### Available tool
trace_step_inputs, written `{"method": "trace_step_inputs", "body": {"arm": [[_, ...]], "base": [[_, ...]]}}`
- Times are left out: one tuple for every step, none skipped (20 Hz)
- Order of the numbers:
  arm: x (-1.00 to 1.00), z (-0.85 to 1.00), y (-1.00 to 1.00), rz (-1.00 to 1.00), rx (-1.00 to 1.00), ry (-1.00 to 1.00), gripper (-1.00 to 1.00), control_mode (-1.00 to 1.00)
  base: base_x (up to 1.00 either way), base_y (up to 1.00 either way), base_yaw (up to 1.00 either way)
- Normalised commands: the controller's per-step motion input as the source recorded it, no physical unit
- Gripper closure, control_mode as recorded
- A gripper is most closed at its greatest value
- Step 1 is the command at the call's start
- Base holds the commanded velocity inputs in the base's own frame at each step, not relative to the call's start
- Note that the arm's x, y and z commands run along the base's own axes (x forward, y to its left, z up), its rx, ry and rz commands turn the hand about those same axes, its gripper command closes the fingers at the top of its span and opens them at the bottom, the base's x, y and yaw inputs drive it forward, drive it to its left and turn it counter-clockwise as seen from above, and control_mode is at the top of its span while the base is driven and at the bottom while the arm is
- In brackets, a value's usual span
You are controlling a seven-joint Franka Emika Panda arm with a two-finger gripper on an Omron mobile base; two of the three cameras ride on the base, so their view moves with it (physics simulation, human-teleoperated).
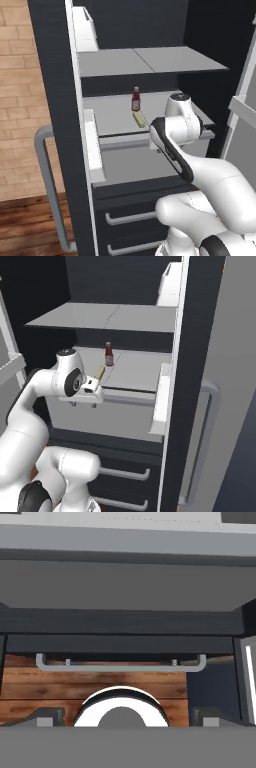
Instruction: Retrieve the butter from the fridge and place it on a plate on the dining table. Then retrieve the butter knife by the fridge and place it near the plate.
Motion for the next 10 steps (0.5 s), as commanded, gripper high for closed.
{"method": "trace_step_inputs", "body": {"arm": [[0.00,0.00,0.00,0.00,0.00,0.00,-1.00,1.00],[0.00,0.00,0.00,0.00,0.00,0.00,-1.00,1.00],[0.00,0.00,0.00,0.00,0.00,0.00,-1.00,1.00],[0.00,0.00,0.00,0.00,0.00,0.00,-1.00,1.00],[0.00,0.00,0.00,0.00,0.00,0.00,-1.00,1.00],[0.00,0.00,0.00,0.00,0.00,0.00,-1.00,1.00],[0.00,0.00,0.00,0.00,0.00,0.00,-1.00,1.00],[0.00,0.00,0.00,0.00,0.00,0.00,-1.00,1.00],[0.00,0.00,0.00,0.00,0.00,0.00,-1.00,1.00],[0.00,0.00,0.00,0.00,0.00,0.00,-1.00,1.00]], "base": [[0.55,0.24,0.00],[0.56,0.09,0.00],[0.54,0.00,0.00],[0.56,0.00,0.00],[0.59,0.00,0.00],[0.56,0.00,0.00],[0.55,0.00,0.00],[0.52,0.00,0.00],[0.51,0.00,0.00],[0.49,0.00,0.00]]}}
